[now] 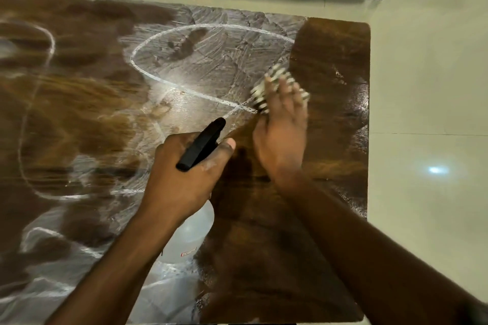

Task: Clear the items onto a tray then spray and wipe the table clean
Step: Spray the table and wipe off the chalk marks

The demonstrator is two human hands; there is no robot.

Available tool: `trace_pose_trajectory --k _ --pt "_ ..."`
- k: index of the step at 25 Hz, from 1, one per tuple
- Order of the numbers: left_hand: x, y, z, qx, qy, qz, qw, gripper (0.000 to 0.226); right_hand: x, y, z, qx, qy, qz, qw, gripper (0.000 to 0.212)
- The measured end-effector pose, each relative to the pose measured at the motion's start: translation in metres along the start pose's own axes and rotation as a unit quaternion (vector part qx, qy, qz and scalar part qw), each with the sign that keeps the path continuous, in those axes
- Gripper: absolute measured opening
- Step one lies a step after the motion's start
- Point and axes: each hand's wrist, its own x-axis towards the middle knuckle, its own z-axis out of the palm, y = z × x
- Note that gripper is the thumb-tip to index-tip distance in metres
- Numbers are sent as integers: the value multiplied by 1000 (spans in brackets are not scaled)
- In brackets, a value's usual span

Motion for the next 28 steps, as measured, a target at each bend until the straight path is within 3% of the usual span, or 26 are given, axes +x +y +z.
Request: trace_pose_trajectory --k 2,4,5,6,7,8,10,11,13,14,15,16,18,20,21,22,24,26,28 --pt "9 4 -6 -25 -4 4 1000 46 -38 -16 10 13 -109 -216 970 73" --pt "18 7 -12 -29 -9 11 999 37 -33 -2 3 -13 -231 -461 857 53" --pt "22 7 -15 -22 -9 14 1000 35 -12 10 -6 -37 -274 -522 807 50" --pt "25 8 -18 -14 -12 17 1000 37 10 22 -16 -75 -305 -528 789 53" --pt "29 10 -20 -5 -17 19 1000 43 33 37 -25 -111 -310 -489 808 58" --pt "33 12 -22 5 -19 19 1000 49 56 52 -33 -137 -285 -413 854 62" --pt "40 14 -27 21 -11 17 1000 57 98 70 -49 -120 -175 -219 953 65" --pt "43 15 -29 20 -9 14 1000 58 113 71 -53 -79 -102 -115 985 64" --pt "48 17 -31 9 -9 8 1000 58 123 49 -41 -26 20 55 998 64" --pt "51 18 -31 3 -12 9 1000 59 118 30 -28 -21 41 102 994 65" --pt "53 19 -31 3 -18 15 1000 59 104 11 -14 -24 36 110 993 65" --pt "55 21 -31 3 -22 20 1000 59 82 -7 0 -29 11 61 998 65" --pt "61 26 -31 -10 -25 22 999 47 32 -32 15 -36 -117 -145 982 62" --pt "66 32 -32 -18 -25 23 999 31 12 -24 11 -63 -236 -411 878 51" --pt "67 34 -33 -11 -26 24 999 29 26 -9 3 -81 -258 -492 828 50" --pt "68 35 -33 -2 -30 21 999 33 45 5 -7 -103 -264 -503 816 51" --pt "69 38 -34 8 -36 8 999 46 84 37 -27 -146 -221 -387 883 56" --pt "70 38 -35 8 -42 1 999 55 119 58 -50 -122 -116 -178 970 61" --pt "69 41 -36 -1 -58 0 998 61 147 55 -58 -59 4 35 998 63"
